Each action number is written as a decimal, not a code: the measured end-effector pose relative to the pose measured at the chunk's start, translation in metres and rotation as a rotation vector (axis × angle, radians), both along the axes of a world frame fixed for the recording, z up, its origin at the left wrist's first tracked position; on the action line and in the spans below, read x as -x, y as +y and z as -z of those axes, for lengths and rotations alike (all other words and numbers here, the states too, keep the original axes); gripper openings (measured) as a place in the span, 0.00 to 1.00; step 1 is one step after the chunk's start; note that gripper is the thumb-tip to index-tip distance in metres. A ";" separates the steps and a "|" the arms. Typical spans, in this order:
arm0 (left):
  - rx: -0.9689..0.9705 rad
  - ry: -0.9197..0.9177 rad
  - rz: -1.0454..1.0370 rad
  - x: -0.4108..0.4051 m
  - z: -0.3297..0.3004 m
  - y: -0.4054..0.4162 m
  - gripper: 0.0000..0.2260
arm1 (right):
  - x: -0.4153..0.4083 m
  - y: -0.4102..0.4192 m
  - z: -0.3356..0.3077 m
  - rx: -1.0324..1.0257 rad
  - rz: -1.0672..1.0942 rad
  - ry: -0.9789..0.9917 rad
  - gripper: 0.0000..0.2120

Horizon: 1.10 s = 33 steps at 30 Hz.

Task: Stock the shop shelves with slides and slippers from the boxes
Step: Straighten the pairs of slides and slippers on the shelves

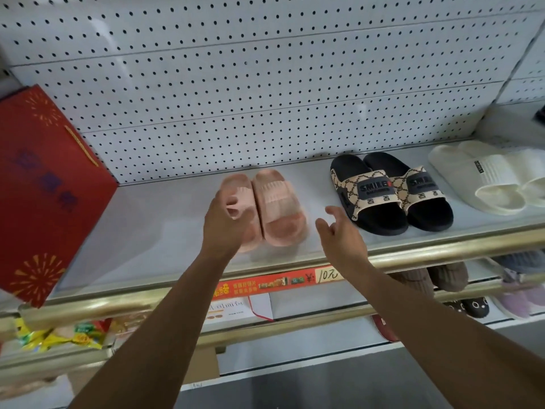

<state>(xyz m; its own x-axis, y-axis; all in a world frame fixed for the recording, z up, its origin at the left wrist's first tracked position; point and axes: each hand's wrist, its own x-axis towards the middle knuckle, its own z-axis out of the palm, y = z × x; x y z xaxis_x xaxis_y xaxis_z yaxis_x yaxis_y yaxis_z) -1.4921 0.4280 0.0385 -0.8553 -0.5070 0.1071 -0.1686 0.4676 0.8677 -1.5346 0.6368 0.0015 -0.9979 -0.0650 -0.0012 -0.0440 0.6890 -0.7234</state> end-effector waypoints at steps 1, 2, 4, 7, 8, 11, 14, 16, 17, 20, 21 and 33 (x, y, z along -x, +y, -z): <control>-0.045 0.011 0.026 -0.004 -0.002 0.016 0.18 | -0.005 0.011 0.002 0.033 0.009 0.038 0.19; -0.098 0.014 0.065 -0.008 -0.002 0.033 0.14 | -0.010 0.024 0.002 0.058 0.012 0.069 0.18; -0.203 0.011 0.137 -0.015 -0.002 0.069 0.09 | -0.018 0.054 0.003 0.091 -0.012 0.121 0.17; -0.274 -0.003 0.204 -0.029 -0.001 0.125 0.06 | -0.029 0.106 0.008 0.187 -0.053 0.172 0.14; -0.300 -0.015 0.234 -0.034 0.001 0.144 0.06 | -0.033 0.125 0.011 0.208 -0.059 0.182 0.13; -0.338 -0.090 0.378 -0.048 0.015 0.203 0.04 | -0.048 0.185 0.026 0.212 -0.044 0.187 0.10; -0.417 -0.205 0.459 -0.057 0.042 0.264 0.04 | -0.061 0.245 0.051 0.152 -0.025 0.142 0.08; -0.484 -0.264 0.477 -0.062 0.063 0.297 0.05 | -0.066 0.280 0.068 0.110 0.009 0.085 0.07; -0.513 -0.285 0.481 -0.063 0.074 0.310 0.06 | -0.067 0.295 0.075 0.088 0.025 0.049 0.06; -0.599 -0.364 0.430 -0.061 0.096 0.335 0.07 | -0.064 0.328 0.089 0.058 0.053 -0.059 0.03; -0.611 -0.388 0.415 -0.058 0.102 0.340 0.07 | -0.061 0.335 0.093 0.067 0.063 -0.092 0.04; -0.201 -0.296 0.489 0.021 0.225 0.377 0.32 | 0.001 0.375 0.184 0.081 0.172 -0.233 0.25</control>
